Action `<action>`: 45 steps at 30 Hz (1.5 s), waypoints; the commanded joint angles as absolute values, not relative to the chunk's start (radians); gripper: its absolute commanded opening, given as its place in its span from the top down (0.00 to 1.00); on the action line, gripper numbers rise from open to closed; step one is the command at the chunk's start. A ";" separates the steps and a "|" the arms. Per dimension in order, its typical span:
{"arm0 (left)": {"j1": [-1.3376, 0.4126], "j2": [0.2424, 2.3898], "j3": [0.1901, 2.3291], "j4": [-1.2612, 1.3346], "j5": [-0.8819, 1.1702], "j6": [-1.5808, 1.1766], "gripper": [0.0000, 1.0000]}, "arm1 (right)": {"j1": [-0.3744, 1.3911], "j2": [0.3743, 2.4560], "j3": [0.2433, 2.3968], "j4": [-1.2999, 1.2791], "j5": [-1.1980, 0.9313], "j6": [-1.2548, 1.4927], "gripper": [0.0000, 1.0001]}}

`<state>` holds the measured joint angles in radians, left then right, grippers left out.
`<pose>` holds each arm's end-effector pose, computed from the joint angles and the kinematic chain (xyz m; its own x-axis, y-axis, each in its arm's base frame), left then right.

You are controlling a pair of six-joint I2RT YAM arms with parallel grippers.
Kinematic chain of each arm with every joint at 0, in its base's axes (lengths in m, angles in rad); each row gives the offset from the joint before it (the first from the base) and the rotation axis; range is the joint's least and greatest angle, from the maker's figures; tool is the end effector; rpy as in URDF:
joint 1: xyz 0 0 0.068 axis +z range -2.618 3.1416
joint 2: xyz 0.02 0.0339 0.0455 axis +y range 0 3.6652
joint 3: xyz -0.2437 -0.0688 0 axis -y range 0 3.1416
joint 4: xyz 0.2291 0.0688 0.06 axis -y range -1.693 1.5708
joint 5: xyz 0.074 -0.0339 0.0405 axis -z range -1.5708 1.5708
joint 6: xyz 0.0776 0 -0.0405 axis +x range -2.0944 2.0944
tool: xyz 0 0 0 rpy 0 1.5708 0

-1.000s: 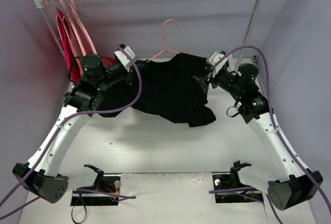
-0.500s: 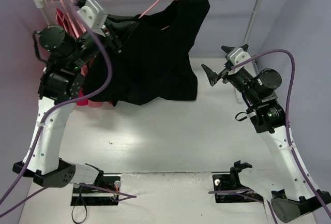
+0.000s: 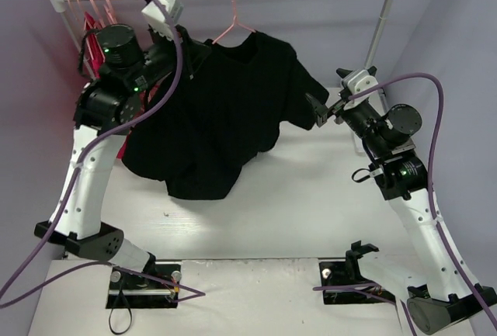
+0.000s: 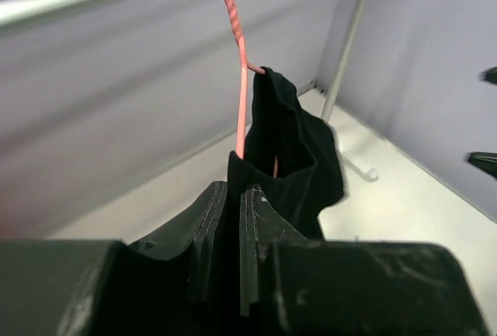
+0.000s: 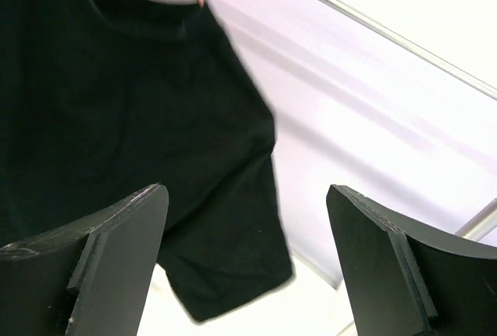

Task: Place the t-shirt on the hanger
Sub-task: Place the hanger at the clothesline.

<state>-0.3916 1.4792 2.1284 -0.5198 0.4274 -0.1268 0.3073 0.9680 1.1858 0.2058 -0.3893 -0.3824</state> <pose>0.2533 -0.1394 0.5611 0.0263 -0.1354 -0.9904 0.7365 0.6726 -0.0723 0.2060 0.0963 0.4823 0.5910 -0.1746 -0.7876 -0.4194 0.7674 -0.4849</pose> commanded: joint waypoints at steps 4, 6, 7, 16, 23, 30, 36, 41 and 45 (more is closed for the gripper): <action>-0.390 1.462 2.132 -0.404 0.201 -0.218 1.00 | 0.302 0.960 1.172 0.344 -0.370 -0.341 0.14; -0.390 1.457 2.105 -0.355 0.117 -0.230 1.00 | 0.302 0.968 1.175 0.345 -0.373 -0.337 0.14; -0.390 1.450 2.092 -0.336 0.092 -0.236 1.00 | 0.302 0.971 1.175 0.345 -0.382 -0.336 0.14; -0.393 1.474 2.036 -0.187 -0.170 -0.230 1.00 | 0.304 0.991 1.170 0.347 -0.419 -0.330 0.14; -0.463 1.480 1.967 -0.088 -0.417 -0.123 1.00 | 0.302 0.992 1.160 0.345 -0.416 -0.331 0.14; -0.558 1.509 1.904 -0.023 -0.589 0.078 1.00 | 0.304 1.005 1.149 0.356 -0.434 -0.308 0.14; -0.551 1.531 1.875 -0.017 -0.693 0.140 1.00 | 0.304 1.003 1.135 0.357 -0.439 -0.302 0.15; -0.500 1.537 1.836 -0.023 -0.692 0.120 1.00 | 0.304 1.005 1.126 0.360 -0.449 -0.293 0.15; -0.440 1.529 1.798 -0.058 -0.652 0.046 1.00 | 0.304 1.005 1.115 0.365 -0.454 -0.291 0.15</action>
<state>-0.4835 1.5600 1.7851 -0.1333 -0.6502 0.0898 0.3073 1.0012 1.1164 0.2523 -0.4347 -0.3054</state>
